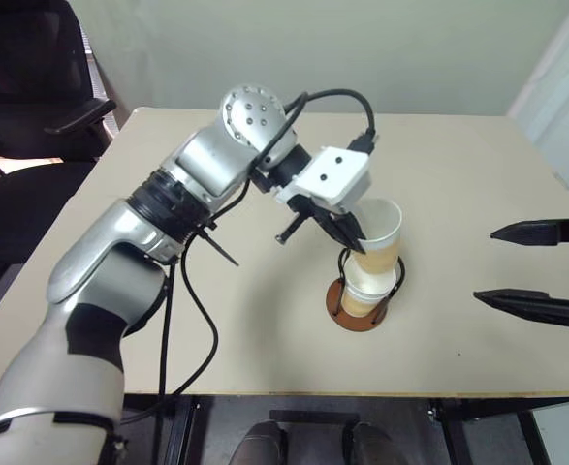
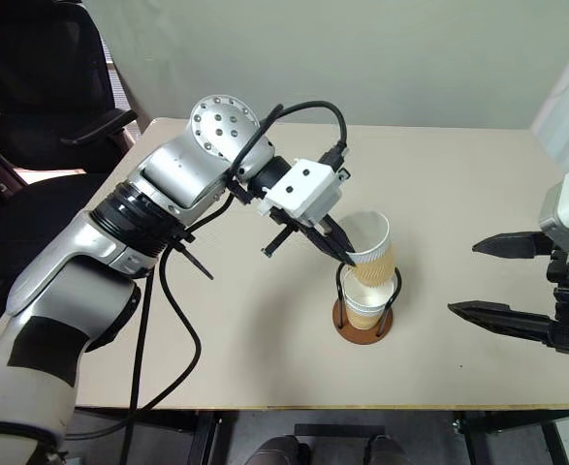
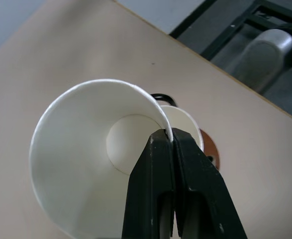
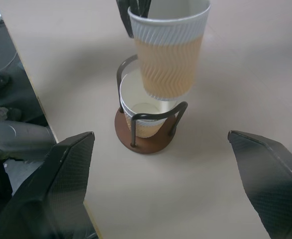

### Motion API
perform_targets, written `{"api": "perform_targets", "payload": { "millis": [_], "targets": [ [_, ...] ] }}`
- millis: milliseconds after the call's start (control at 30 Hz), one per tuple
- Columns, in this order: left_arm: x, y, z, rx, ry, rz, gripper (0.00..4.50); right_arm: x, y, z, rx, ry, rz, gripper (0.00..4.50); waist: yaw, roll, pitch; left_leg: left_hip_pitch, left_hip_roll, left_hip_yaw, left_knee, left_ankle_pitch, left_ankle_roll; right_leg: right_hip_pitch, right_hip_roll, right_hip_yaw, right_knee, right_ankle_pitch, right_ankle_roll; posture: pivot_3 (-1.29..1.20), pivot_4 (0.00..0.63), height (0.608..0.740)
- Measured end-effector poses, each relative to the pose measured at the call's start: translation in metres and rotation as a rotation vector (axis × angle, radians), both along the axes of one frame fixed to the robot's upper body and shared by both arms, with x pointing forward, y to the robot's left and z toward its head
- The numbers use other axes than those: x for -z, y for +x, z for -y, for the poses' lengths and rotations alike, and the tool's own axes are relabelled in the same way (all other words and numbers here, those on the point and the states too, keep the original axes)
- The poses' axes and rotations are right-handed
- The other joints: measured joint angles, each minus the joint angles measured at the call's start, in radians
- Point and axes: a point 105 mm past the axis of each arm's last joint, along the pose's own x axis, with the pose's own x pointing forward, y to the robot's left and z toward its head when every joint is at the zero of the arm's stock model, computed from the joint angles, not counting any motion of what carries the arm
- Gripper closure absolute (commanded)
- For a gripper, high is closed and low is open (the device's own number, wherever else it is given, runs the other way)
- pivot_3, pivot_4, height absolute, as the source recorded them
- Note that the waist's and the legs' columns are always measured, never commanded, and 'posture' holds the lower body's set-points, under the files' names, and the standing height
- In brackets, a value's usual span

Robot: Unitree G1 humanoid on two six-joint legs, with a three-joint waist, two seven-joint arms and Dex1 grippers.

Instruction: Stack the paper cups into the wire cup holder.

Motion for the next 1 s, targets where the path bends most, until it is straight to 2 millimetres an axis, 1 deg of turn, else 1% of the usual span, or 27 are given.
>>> {"api": "perform_targets", "payload": {
  "millis": [167, 333, 400, 433, 467, 600, 733, 833, 900, 933, 1000],
  "targets": [
    [0.005, -0.002, 0.001, 0.018, 0.029, -0.008, 4.50, -0.005, -0.002, 0.000, 0.009, -0.019, 0.013, 0.02, 0.001, 0.000, 0.000, 0.000, 0.000, 0.000, 0.000, 0.000, 0.000, 0.000, 0.000, 0.000, 0.000, 0.000, 0.000, 0.00, 0.150, 0.740],
    [0.016, -0.003, 0.003, 0.042, 0.077, 0.008, 4.50, -0.007, -0.002, 0.001, 0.008, -0.022, 0.026, 0.02, 0.001, 0.000, 0.000, 0.000, 0.000, 0.000, 0.000, 0.000, 0.000, 0.000, 0.000, 0.000, 0.000, 0.000, 0.001, 0.00, 0.150, 0.740],
    [0.017, -0.003, 0.004, 0.050, 0.084, 0.021, 4.50, -0.008, -0.001, 0.001, 0.008, -0.023, 0.031, 0.02, 0.001, 0.000, 0.000, 0.000, 0.000, 0.000, 0.000, 0.000, 0.000, 0.000, 0.000, 0.000, 0.000, 0.000, 0.001, 0.00, 0.150, 0.740],
    [0.018, -0.003, 0.006, 0.055, 0.087, 0.029, 4.09, -0.008, -0.001, 0.001, 0.005, -0.023, 0.033, 0.00, 0.001, 0.000, 0.000, 0.000, 0.000, 0.000, 0.000, 0.000, 0.000, 0.001, 0.000, 0.000, 0.000, 0.000, 0.001, 0.00, 0.150, 0.740],
    [0.019, -0.002, 0.009, 0.057, 0.089, 0.037, 3.85, -0.008, -0.001, 0.000, 0.002, -0.024, 0.034, 0.00, 0.001, 0.000, 0.000, 0.000, -0.001, 0.000, 0.001, 0.000, 0.000, 0.001, 0.000, 0.000, 0.000, -0.001, 0.002, 0.00, 0.150, 0.740],
    [0.014, 0.000, 0.014, 0.050, 0.065, 0.048, 2.56, -0.006, 0.000, -0.001, -0.010, -0.025, 0.028, 0.00, 0.000, 0.000, 0.000, 0.000, -0.001, 0.000, 0.001, 0.000, 0.001, 0.001, 0.000, 0.000, 0.000, -0.001, 0.002, 0.00, 0.150, 0.740],
    [0.001, 0.003, 0.013, 0.015, 0.007, 0.042, 1.14, -0.006, 0.003, -0.001, -0.021, -0.017, 0.026, 0.00, 0.000, 0.000, 0.000, 0.000, -0.001, 0.000, 0.001, 0.000, 0.000, 0.001, 0.000, 0.000, 0.000, -0.001, 0.002, 0.00, 0.150, 0.740],
    [-0.017, 0.006, 0.014, -0.018, -0.084, 0.024, 0.11, -0.002, 0.007, -0.004, -0.049, -0.019, 0.019, 0.00, 0.001, 0.000, 0.000, 0.000, -0.001, 0.000, 0.001, 0.000, 0.001, 0.001, 0.000, 0.000, 0.000, 0.000, 0.003, 0.00, 0.150, 0.740],
    [-0.029, 0.009, 0.011, -0.049, -0.144, 0.018, 0.11, 0.000, 0.012, -0.006, -0.059, -0.015, 0.020, 0.00, 0.000, 0.000, 0.000, 0.001, -0.001, 0.001, 0.001, 0.000, 0.001, 0.001, 0.000, 0.000, 0.000, 0.000, 0.003, 0.00, 0.150, 0.740],
    [-0.037, 0.014, 0.007, -0.087, -0.193, 0.010, 0.11, 0.000, 0.015, -0.008, -0.069, -0.009, 0.027, 0.00, 0.000, 0.000, 0.000, 0.001, -0.001, 0.001, 0.001, 0.000, 0.001, 0.001, 0.000, 0.000, 0.001, 0.000, 0.003, 0.00, 0.150, 0.740],
    [-0.052, 0.025, -0.006, -0.188, -0.285, 0.005, 0.11, 0.001, 0.019, -0.011, -0.087, -0.002, 0.039, 0.00, -0.002, 0.000, 0.000, 0.001, 0.000, 0.001, 0.001, 0.000, 0.000, 0.001, 0.001, 0.000, 0.001, 0.000, 0.003, 0.00, 0.150, 0.740]
  ]
}}
